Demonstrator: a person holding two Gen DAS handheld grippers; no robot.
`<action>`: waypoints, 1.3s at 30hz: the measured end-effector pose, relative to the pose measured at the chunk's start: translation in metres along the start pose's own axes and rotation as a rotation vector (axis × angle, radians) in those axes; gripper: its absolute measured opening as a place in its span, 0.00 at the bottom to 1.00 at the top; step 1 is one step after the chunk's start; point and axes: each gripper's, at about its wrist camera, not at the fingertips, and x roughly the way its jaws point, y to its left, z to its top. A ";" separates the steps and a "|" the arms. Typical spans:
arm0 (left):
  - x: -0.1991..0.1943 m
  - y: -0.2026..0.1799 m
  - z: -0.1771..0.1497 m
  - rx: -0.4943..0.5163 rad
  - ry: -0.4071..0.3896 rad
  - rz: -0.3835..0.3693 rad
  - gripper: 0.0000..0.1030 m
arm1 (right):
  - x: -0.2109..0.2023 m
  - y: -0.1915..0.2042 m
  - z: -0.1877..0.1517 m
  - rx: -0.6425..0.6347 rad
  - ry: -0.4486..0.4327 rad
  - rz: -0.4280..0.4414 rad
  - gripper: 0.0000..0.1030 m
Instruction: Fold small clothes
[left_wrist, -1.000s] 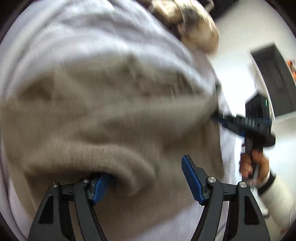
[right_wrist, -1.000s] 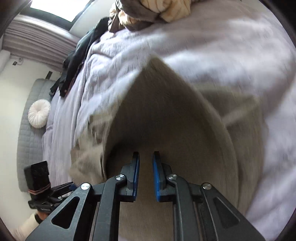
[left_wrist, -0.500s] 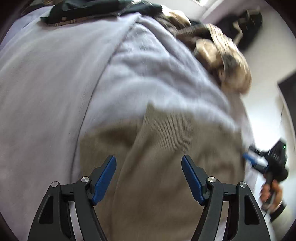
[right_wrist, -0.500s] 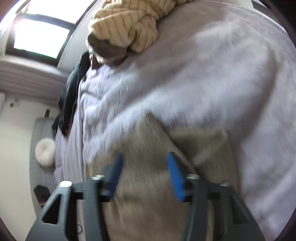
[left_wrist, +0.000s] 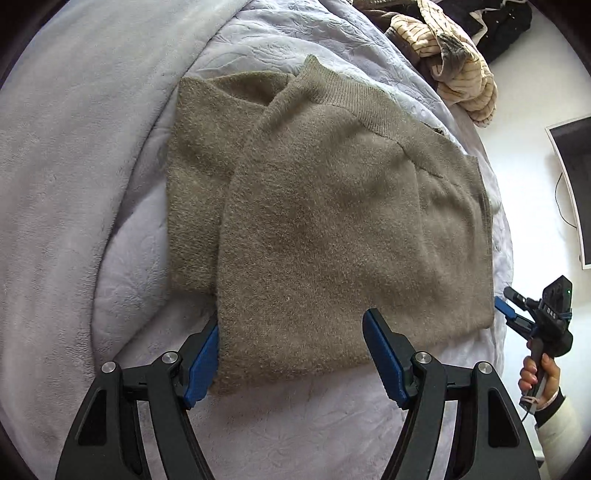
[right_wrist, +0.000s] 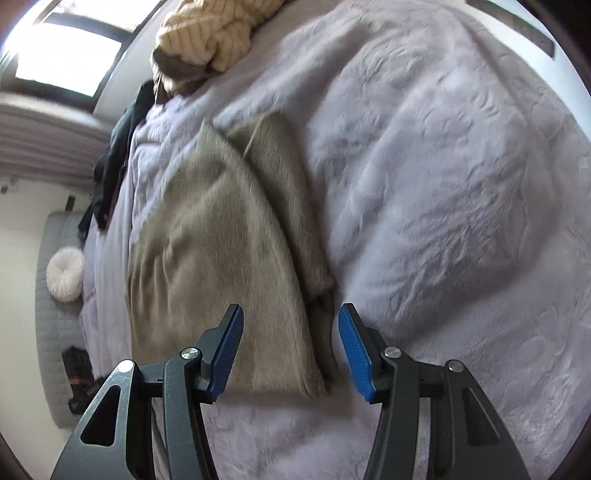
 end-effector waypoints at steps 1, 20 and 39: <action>0.000 0.000 0.000 -0.004 -0.006 -0.002 0.71 | 0.005 0.004 0.000 -0.023 0.017 0.005 0.54; 0.003 0.039 -0.049 -0.056 0.005 0.007 0.07 | 0.027 -0.022 -0.030 -0.123 0.215 -0.081 0.05; -0.018 -0.054 0.078 0.132 -0.204 0.178 0.07 | 0.022 0.055 0.066 -0.186 -0.018 -0.127 0.10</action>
